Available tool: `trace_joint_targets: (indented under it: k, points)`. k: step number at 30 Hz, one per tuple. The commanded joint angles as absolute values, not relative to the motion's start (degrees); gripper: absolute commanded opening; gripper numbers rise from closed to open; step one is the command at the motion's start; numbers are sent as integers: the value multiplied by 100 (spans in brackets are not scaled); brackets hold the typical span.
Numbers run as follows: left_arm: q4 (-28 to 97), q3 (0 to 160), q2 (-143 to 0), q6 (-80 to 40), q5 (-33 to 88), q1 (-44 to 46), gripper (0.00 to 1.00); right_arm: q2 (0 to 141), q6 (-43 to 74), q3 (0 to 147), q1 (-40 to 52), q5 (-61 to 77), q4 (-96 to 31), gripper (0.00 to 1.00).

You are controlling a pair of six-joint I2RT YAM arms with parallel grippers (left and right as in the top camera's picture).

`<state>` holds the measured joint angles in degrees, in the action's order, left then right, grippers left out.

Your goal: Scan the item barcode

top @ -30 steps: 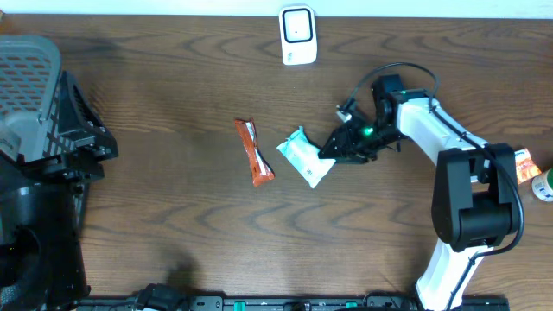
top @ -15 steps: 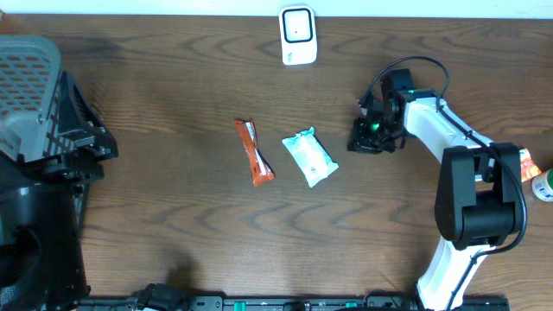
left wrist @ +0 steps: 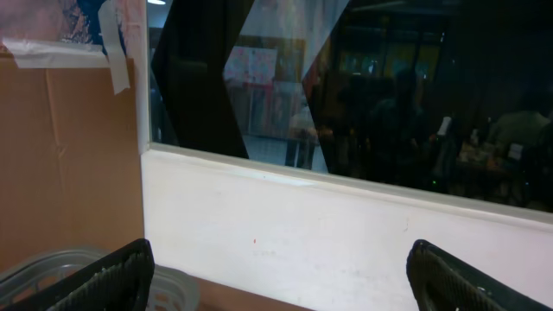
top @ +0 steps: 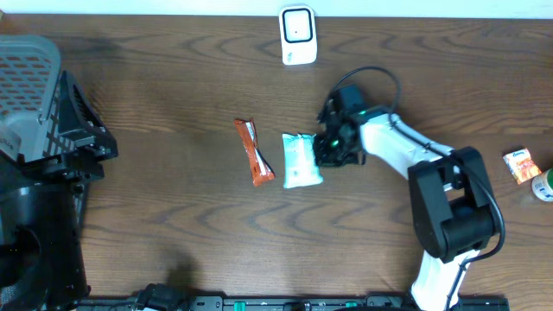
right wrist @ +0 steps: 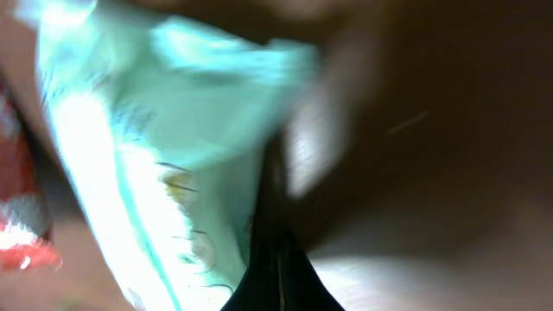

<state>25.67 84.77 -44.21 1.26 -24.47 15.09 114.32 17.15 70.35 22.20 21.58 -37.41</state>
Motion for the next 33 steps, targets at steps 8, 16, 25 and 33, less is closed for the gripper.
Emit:
trace_joint_targets:
  k: [8, 16, 25, 33]
  points:
    - [2558, 8460, -4407, 75, -2445, 1479, 93, 11323, 2705, 6751, 3124, 2696, -4224, 1]
    - [2561, 8460, -4407, 75, -2445, 1479, 93, 10648, 2790, 6794, 2515, 2171, -4595, 92]
    - [2558, 8460, -4407, 75, -2443, 1479, 93, 10615, 1922, 6777, 1214, 3728, -3900, 99]
    - [2558, 8460, -4407, 75, -2443, 1479, 94, 11743, 1317, 6777, 1214, 4134, -3441, 99]
